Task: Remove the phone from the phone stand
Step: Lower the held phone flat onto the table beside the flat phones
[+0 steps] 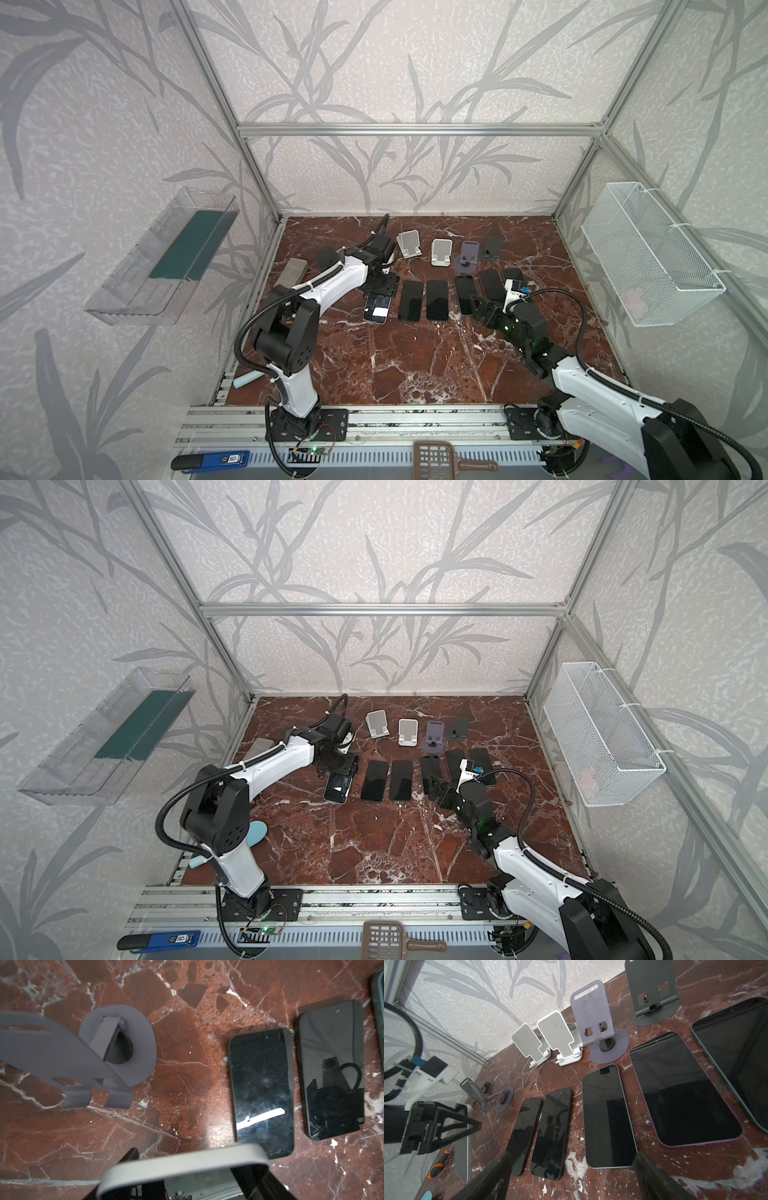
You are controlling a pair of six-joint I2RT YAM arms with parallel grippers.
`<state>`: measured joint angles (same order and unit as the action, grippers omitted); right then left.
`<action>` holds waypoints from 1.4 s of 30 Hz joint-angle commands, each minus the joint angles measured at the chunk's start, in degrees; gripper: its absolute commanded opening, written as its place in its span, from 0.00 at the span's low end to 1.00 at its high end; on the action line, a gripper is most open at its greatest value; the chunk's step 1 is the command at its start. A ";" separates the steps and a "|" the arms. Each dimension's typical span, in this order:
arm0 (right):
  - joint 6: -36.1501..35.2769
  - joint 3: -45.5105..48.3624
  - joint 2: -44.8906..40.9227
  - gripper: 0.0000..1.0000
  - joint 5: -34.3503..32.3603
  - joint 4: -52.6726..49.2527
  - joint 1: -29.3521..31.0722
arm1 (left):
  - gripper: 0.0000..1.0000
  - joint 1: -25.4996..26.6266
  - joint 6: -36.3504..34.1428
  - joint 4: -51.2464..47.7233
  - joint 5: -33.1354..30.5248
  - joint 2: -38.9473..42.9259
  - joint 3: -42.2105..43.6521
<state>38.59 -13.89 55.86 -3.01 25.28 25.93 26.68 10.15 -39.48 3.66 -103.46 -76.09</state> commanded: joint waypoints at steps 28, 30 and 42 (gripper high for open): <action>-1.01 -0.73 -0.13 0.92 -0.62 0.36 0.27 | 0.40 -0.39 3.73 -8.58 0.89 -12.61 -6.52; -0.97 -0.70 -0.05 0.92 -0.59 0.39 0.32 | 0.41 -0.41 3.81 -8.94 0.26 -13.20 -6.70; -0.88 -0.77 0.02 0.92 -0.29 0.56 0.30 | 0.46 -0.68 3.82 -9.29 1.21 -13.73 -4.01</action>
<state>37.98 -13.89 55.79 -2.96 25.26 25.93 26.28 13.78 -46.76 5.06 -115.61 -81.47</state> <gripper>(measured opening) 0.916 0.718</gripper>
